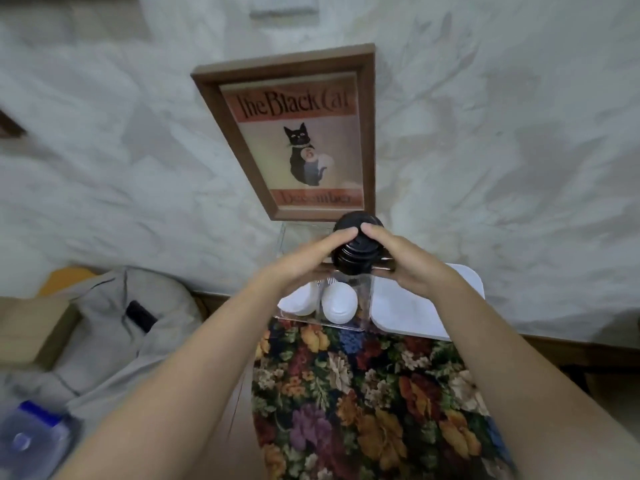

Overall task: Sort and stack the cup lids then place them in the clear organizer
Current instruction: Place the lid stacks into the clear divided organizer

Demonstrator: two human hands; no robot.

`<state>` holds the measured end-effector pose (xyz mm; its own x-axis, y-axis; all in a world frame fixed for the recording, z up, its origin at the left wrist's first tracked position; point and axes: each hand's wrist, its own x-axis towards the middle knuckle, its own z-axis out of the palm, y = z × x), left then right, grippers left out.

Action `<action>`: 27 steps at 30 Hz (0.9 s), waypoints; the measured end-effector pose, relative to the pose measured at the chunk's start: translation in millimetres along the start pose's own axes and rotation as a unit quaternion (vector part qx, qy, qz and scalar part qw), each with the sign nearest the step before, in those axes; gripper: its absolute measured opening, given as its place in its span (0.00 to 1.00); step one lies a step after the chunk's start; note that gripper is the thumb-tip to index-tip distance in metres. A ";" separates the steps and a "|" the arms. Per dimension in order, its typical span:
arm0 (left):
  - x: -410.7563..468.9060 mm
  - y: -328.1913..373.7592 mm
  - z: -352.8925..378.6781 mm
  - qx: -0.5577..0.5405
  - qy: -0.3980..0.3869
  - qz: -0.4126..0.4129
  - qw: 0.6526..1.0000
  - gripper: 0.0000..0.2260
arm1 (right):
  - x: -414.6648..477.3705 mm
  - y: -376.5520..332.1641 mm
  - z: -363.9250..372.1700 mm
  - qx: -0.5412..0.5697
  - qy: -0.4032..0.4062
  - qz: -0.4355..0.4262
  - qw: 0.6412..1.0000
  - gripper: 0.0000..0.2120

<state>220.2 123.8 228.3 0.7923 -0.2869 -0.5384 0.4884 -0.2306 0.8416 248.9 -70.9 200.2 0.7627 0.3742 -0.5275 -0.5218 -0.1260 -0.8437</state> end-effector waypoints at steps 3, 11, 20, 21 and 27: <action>12.5 8.9 -44.1 0.022 0.015 0.010 1.000 0.32 | 27.3 -19.4 21.4 0.016 -0.012 -0.012 1.000 0.36; 43.7 -30.3 -111.2 -0.006 0.016 -0.023 1.000 0.25 | 84.9 -10.7 67.6 0.018 -0.027 0.020 0.999 0.37; 56.8 -51.0 -129.2 -0.045 0.023 -0.041 0.998 0.13 | 116.6 -3.7 79.3 -0.011 -0.029 0.031 0.999 0.28; 58.5 -52.2 -131.6 -0.046 0.024 -0.041 0.998 0.13 | 121.2 -3.6 79.7 -0.014 -0.020 0.028 0.999 0.32; 67.8 -68.7 -138.3 -0.048 0.003 -0.060 0.997 0.19 | 132.7 7.4 82.4 -0.029 -0.010 0.038 0.999 0.33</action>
<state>291.0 248.8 139.8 0.7278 -0.2578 -0.6355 0.6124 -0.1731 0.7714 314.8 53.5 132.2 0.7134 0.3801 -0.5888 -0.5547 -0.2072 -0.8058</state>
